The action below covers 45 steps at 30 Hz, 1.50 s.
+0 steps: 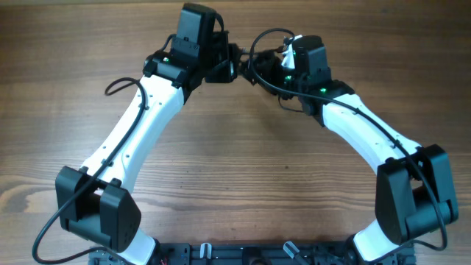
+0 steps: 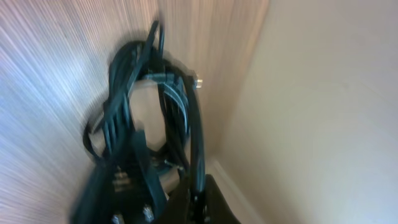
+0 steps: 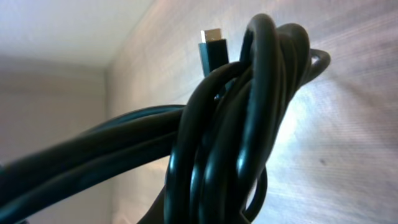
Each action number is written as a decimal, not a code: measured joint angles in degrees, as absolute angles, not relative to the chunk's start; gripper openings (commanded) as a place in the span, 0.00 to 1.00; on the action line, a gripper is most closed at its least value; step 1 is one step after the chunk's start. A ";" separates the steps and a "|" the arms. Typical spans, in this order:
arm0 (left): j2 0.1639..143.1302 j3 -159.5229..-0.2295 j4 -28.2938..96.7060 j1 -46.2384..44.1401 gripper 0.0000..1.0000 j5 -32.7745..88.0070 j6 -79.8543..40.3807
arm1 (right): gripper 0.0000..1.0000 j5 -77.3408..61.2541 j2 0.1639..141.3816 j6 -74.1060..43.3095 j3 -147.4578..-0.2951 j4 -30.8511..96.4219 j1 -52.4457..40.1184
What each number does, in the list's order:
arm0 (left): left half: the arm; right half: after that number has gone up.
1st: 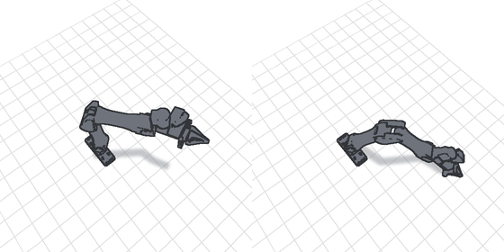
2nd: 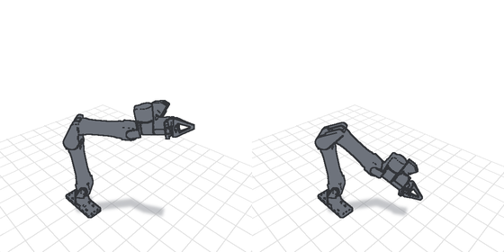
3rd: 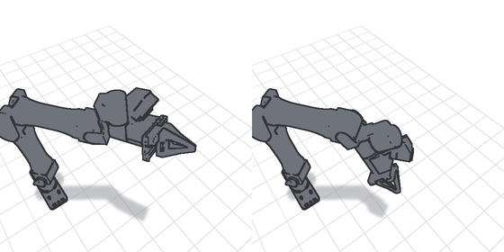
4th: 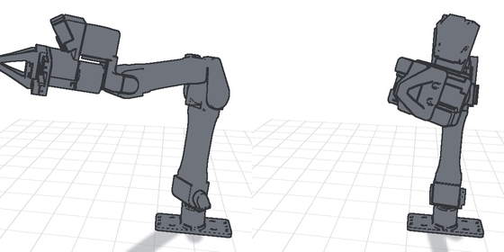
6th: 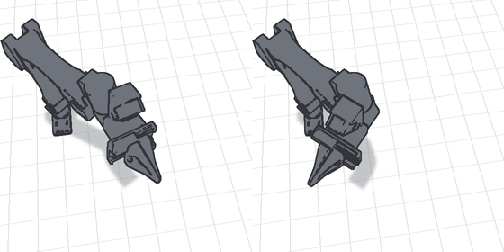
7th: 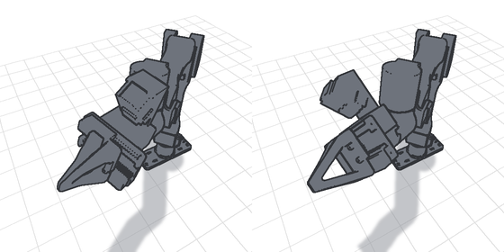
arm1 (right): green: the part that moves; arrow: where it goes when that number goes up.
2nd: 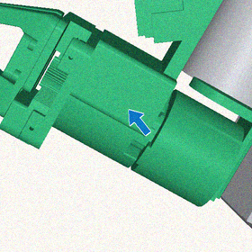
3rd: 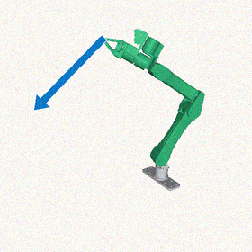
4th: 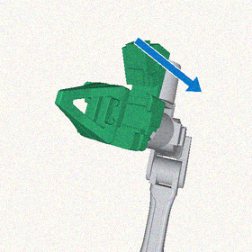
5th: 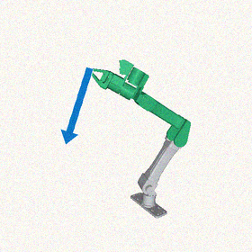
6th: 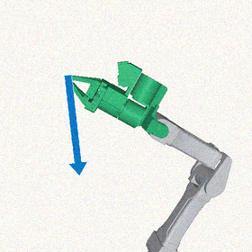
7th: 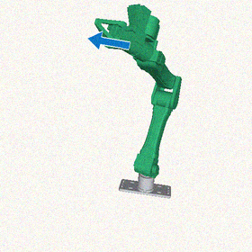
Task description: Untangle cables
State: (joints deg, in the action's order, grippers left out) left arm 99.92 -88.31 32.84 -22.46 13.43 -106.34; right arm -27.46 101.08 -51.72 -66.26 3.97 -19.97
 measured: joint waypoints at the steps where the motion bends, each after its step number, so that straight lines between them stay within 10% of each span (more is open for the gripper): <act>1: 99.92 -88.31 33.85 -22.46 0.04 11.90 -104.09 | 0.05 -28.73 101.08 -50.63 -66.28 5.50 -19.64; 10: 100.16 -88.31 37.34 -23.44 0.04 4.05 -65.19 | 0.04 -37.56 98.89 -37.32 -68.42 30.13 -15.53; 17: 100.18 -88.31 38.72 -23.35 0.26 13.08 -39.38 | 0.04 -37.67 97.36 -26.83 -77.49 45.71 -12.95; 25: 100.18 -88.31 41.52 -23.42 1.00 22.39 -26.26 | 0.04 -37.50 97.30 -24.58 -77.89 47.16 -12.97; 45: 102.54 -84.36 39.88 -26.55 0.79 24.18 -31.66 | 0.04 -43.90 97.58 -24.82 -77.89 43.16 -10.48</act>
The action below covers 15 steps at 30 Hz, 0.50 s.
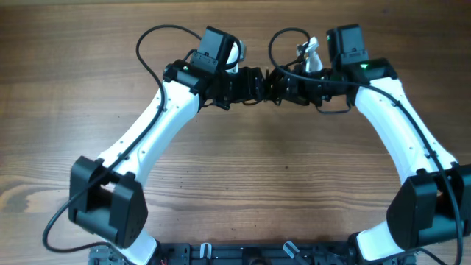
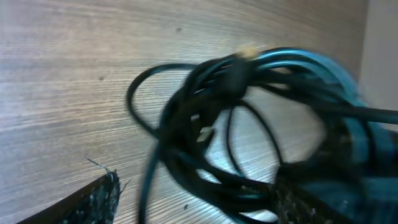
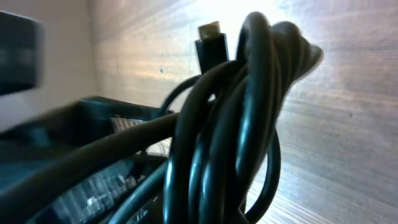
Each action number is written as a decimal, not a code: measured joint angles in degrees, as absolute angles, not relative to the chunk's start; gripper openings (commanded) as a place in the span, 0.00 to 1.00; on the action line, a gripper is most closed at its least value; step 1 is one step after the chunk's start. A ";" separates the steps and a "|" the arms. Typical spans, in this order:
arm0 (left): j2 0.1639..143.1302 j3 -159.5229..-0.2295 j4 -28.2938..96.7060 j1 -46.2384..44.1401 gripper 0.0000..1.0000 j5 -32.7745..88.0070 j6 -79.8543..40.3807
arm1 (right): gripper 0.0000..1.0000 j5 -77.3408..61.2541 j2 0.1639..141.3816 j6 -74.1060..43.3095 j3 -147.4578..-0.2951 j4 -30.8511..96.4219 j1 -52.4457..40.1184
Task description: Untangle cables
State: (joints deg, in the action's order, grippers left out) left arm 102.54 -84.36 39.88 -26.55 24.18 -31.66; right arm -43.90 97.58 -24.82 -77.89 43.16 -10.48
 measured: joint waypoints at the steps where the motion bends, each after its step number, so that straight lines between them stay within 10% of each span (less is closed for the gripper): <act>1: 103.18 -84.36 39.57 -26.50 0.79 24.08 -32.88 | 0.04 -44.12 97.65 -25.15 -77.87 42.96 -10.04; 9: 105.73 -84.36 36.25 -26.24 0.89 23.38 -38.74 | 0.04 -46.74 98.15 -28.10 -77.82 40.38 -9.30; 15: 106.00 -84.25 31.35 -26.65 0.67 23.49 -46.09 | 0.04 -51.70 98.15 -29.61 -77.82 38.52 -9.23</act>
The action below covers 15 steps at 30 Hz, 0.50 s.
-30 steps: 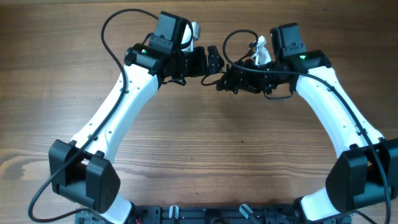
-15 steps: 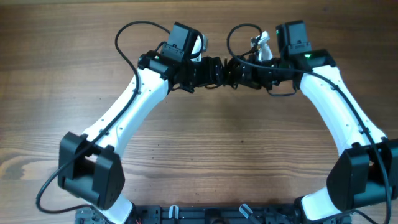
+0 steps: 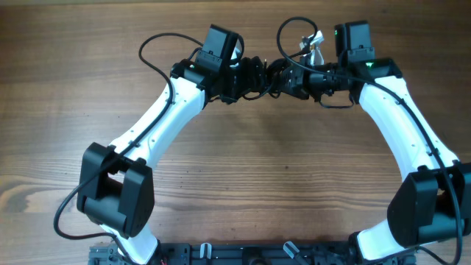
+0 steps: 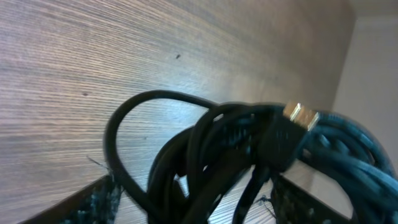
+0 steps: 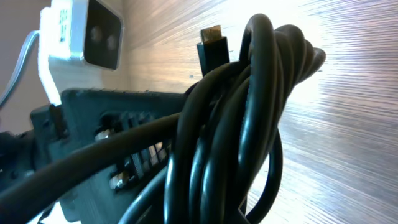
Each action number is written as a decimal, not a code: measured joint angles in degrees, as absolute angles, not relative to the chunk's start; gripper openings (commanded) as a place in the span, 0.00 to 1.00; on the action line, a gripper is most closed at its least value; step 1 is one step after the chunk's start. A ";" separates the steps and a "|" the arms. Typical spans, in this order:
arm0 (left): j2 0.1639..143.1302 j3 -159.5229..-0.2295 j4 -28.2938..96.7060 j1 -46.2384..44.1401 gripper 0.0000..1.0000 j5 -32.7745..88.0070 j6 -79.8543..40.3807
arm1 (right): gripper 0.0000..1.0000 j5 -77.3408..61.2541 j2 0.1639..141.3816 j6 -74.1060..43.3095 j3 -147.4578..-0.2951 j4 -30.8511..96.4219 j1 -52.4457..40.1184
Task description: Untangle cables
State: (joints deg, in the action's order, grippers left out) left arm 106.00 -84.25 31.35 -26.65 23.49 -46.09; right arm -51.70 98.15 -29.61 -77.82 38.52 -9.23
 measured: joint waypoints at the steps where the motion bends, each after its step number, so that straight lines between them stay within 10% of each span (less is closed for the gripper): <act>1: 106.02 -84.25 30.89 -26.68 0.62 23.46 -47.16 | 0.04 -51.90 98.15 -29.87 -77.82 38.50 -9.21; 6: 106.63 -84.20 29.30 -27.07 0.45 23.64 -53.49 | 0.04 -53.71 98.15 -31.29 -77.82 37.58 -9.17; 10: 107.20 -84.18 28.45 -27.20 0.04 23.03 -56.51 | 0.06 -53.78 98.17 -31.86 -77.82 37.19 -9.06; 15: 107.31 -84.16 27.20 -27.27 0.04 21.58 -58.02 | 0.36 -53.52 98.30 -30.83 -77.80 37.26 -9.06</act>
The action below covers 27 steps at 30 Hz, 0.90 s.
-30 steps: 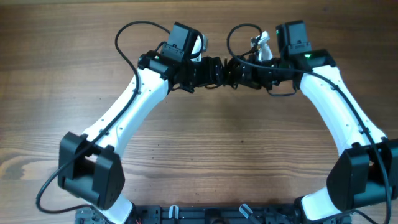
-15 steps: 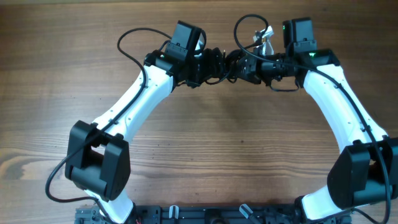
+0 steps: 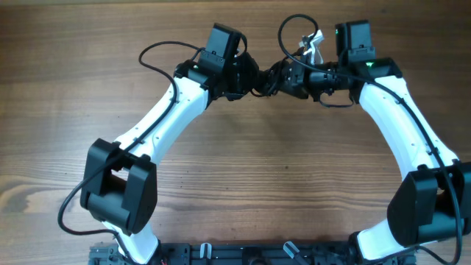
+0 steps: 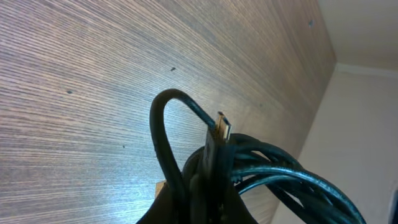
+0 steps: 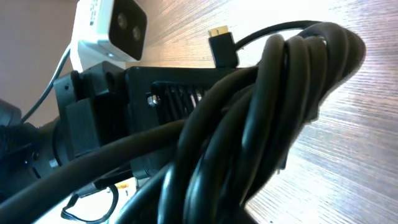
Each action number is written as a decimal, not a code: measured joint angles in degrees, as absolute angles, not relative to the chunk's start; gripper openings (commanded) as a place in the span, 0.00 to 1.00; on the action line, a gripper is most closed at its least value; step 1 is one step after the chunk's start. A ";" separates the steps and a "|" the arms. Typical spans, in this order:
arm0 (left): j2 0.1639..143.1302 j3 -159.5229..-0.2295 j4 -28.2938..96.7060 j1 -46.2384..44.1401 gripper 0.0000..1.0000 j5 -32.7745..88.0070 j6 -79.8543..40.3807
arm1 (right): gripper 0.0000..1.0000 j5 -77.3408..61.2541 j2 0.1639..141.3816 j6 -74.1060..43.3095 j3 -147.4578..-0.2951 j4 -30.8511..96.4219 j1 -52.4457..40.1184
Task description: Untangle cables
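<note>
A bundle of black cable [image 3: 266, 78] hangs between my two grippers at the far middle of the wooden table [image 3: 243, 184]. My left gripper [image 3: 255, 79] comes at it from the left, my right gripper [image 3: 282, 78] from the right. In the left wrist view the left gripper [image 4: 205, 208] is shut tight on the coils, with a gold-tipped plug [image 4: 223, 127] and a loop [image 4: 163, 130] sticking up. In the right wrist view the thick coils [image 5: 273, 106] fill the frame and my right gripper [image 5: 249, 208] is shut on them; a plug [image 5: 219, 38] points up.
The left arm's body [image 5: 161, 93] and its white wrist camera [image 5: 118, 22] sit right behind the bundle. The table's far edge and a pale wall [image 4: 354, 93] lie just beyond. The left arm's own wire [image 3: 158, 50] loops out over the table.
My left gripper stood open with a finger on each side of the bundle; now it is shut on the coils. The right gripper still holds the bundle in about the same place.
The right gripper held the coiled bundle at the far edge, with the left arm close by. Then both arms sat nearer, the open left gripper facing the bundle. Then its fingers were on either side of the coils, and now both grippers grip the bundle.
</note>
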State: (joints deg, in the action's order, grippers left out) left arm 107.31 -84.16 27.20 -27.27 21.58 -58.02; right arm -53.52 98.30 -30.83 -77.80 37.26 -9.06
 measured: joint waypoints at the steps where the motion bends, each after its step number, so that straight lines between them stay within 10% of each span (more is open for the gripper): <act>1: 107.37 -84.16 27.22 -27.40 0.04 21.50 -58.13 | 0.40 -53.21 98.30 -30.37 -77.82 37.12 -9.06; 10: 108.03 -83.79 27.99 -28.56 0.04 24.03 -61.49 | 0.65 -42.33 98.30 -26.63 -77.84 40.01 -9.34; 27: 108.36 -83.42 30.37 -26.87 0.04 34.09 -86.52 | 0.56 -42.13 91.20 -12.82 -77.95 36.10 -9.32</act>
State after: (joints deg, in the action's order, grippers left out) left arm 108.36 -83.42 30.37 -26.87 34.09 -86.52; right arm -42.13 91.20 -12.82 -77.95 36.10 -9.32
